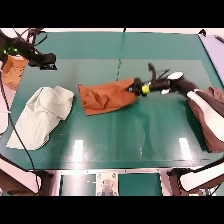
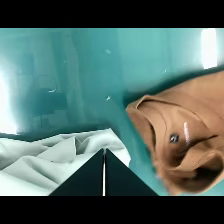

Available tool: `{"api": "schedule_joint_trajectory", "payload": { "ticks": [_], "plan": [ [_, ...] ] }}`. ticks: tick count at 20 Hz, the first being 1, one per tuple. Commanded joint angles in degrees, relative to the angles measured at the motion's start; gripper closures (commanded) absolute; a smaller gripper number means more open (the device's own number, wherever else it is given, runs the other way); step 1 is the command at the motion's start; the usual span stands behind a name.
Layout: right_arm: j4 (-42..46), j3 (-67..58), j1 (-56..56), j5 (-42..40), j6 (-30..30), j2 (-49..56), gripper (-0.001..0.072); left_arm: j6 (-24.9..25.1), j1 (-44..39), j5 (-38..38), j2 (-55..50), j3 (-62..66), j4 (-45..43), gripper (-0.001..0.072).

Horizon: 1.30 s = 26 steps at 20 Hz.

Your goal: Fold the shirts.

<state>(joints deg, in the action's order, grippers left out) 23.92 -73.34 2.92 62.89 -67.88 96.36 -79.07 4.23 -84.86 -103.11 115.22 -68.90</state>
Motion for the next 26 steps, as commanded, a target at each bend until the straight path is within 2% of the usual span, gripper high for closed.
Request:
{"api": "schedule_joint_trajectory", "payload": {
  "ticks": [1, 7, 12, 15, 19, 26],
  "plan": [
    [-1.6, -9.2, -3.67, 2.36, -0.83, -8.15, 0.0697, -0.13, -0.02, -0.31, 0.04, 0.0, -0.35, 0.0689],
    [8.9, -20.63, -26.16, 7.34, -11.78, -17.2, 0.0697, -0.15, -0.02, -1.51, 0.04, 0.0, -0.28, 0.0688],
    [11.39, -21.16, -49.2, 10.54, -12.74, -17.66, 0.0697, -0.24, -0.02, -1.92, 0.07, 0.0, -0.28, 0.0688],
    [14.19, -21.16, -58.12, 13.64, -12.74, -17.68, 0.0698, -0.44, -0.02, -1.68, 0.04, 0.0, -0.07, 0.0688],
    [20.7, -20.72, -64.54, 19.61, -13.92, -18.32, 0.0698, -0.42, -0.02, -1.75, 0.04, 0.0, 0.31, 0.0688],
    [41.11, -9.01, -68.0, 20.41, -21.53, -25.4, 0.0698, -0.39, -0.02, -3.13, 0.04, 0.0, 0.31, 0.0688]
  ]
}}
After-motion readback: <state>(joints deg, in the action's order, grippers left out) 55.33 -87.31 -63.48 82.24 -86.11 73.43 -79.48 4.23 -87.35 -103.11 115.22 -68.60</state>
